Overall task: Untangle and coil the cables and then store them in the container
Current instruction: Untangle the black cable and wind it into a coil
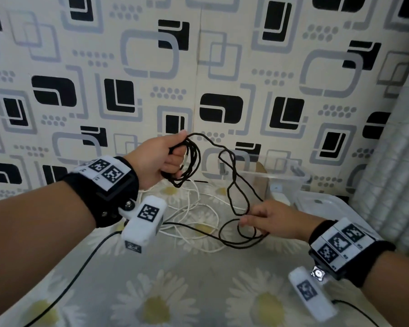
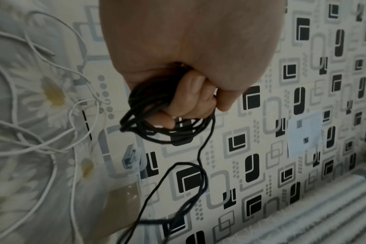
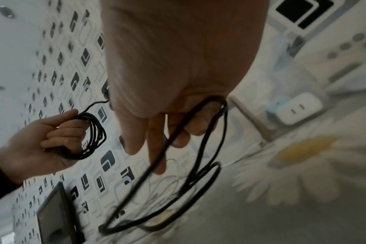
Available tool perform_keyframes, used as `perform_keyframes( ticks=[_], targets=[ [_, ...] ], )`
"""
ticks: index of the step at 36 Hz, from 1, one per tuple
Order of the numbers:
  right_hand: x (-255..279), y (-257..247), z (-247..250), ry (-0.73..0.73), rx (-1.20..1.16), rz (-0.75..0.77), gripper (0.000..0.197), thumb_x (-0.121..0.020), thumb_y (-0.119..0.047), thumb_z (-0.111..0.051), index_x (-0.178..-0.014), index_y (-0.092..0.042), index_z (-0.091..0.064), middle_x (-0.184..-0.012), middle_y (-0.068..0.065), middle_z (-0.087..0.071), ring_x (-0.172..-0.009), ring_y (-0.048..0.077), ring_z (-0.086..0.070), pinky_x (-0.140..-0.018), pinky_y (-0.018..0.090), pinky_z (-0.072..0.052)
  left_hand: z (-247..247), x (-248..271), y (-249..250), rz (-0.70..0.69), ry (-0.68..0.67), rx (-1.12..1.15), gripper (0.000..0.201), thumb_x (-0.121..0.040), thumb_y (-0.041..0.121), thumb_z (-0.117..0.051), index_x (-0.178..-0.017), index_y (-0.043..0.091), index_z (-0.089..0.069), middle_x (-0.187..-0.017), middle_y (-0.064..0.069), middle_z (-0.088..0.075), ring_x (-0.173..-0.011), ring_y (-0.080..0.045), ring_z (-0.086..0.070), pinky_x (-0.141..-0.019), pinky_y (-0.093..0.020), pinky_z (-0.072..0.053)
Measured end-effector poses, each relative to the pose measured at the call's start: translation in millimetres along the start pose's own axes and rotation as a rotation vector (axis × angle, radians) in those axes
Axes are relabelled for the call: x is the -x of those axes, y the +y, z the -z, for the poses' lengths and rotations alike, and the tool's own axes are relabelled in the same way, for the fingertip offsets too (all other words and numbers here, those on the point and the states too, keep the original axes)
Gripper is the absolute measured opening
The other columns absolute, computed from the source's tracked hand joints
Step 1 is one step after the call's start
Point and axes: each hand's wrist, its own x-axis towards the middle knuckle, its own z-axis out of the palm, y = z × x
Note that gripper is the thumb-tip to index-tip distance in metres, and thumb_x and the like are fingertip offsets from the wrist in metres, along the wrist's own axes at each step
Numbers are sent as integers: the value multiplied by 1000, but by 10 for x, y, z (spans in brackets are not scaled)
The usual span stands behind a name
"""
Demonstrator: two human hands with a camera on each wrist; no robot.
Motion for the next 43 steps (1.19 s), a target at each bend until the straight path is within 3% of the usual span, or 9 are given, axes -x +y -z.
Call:
perform_keyframes(
  ticks=[3, 8, 14, 19, 22, 27, 31, 39, 43],
  targets=[
    [77, 56, 65, -84, 27, 26, 21, -90, -42, -62, -78, -31, -75, -82, -15, -72, -79, -1, -65, -77, 23, -50, 66, -17, -13, 25, 56, 53, 49, -100, 46, -39, -60, 18, -35, -45, 8, -23, -33, -7, -19, -58, -27, -38],
    [110, 216, 224, 30, 221, 54, 12, -81, -32, -76, -85, -34, -65, -57, -13, -50, -52, 1, -45, -55, 14, -34, 125, -21, -71, 55, 88, 50, 50, -100, 46, -40, -59, 18, -36, -45, 8, -23, -33, -8, -19, -57, -27, -39],
    [124, 379, 333, 119, 384, 184, 23, -85, -27, -71, -104, -26, -57, -101, -14, -56, -92, 3, -56, -85, 28, -48, 123, -4, -61, 62, 85, 35, 49, -100, 47, -40, -60, 18, -35, -45, 8, -23, -33, -8, -19, -57, -27, -39],
    [216, -41, 234, 181, -196, 117, 21, -90, -34, -59, -107, -22, -62, -100, -4, -70, -91, 3, -67, -83, 19, -50, 15, 16, -48, 46, 67, 24, 49, -100, 46, -39, -60, 19, -36, -45, 8, -23, -34, -8, -18, -56, -26, -39],
    [232, -240, 83, 180, -411, 122, 43, -75, -46, -63, -111, -23, -55, -101, 1, -71, -91, 10, -70, -84, 24, -49, -45, 23, -37, 39, 63, 22, 49, -100, 45, -39, -59, 19, -36, -45, 8, -23, -34, -8, -19, -56, -26, -38],
    [200, -299, -167, 201, -539, 195, 88, -49, -46, -92, -117, -47, -37, -110, 4, -58, -91, 23, -69, -87, 41, -57, -71, 50, -14, 32, 59, 11, 50, -101, 46, -39, -59, 18, -36, -44, 8, -23, -34, -8, -19, -58, -27, -37],
    [188, -306, -197, 442, -316, 300, 84, -57, -45, -84, -120, -61, -31, -108, -6, -51, -79, 14, -63, -84, 38, -56, -23, 73, 2, 34, 73, 0, 50, -100, 47, -39, -59, 19, -35, -45, 8, -23, -34, -7, -18, -59, -27, -37],
    [165, -293, 6, 844, 129, 552, 44, -76, -49, -67, -103, -15, -66, -111, -5, -44, -92, -4, -48, -80, 8, -41, 38, 105, -16, 21, 119, -58, 49, -101, 46, -39, -61, 19, -34, -45, 8, -23, -34, -8, -18, -59, -27, -37],
    [192, -308, 93, 826, 240, 610, 43, -79, -49, -68, -104, -14, -67, -109, -6, -48, -82, 4, -50, -75, 16, -47, 62, 97, -25, 23, 146, -67, 48, -101, 46, -39, -61, 19, -35, -46, 8, -24, -35, -8, -18, -58, -26, -38]
  ],
)
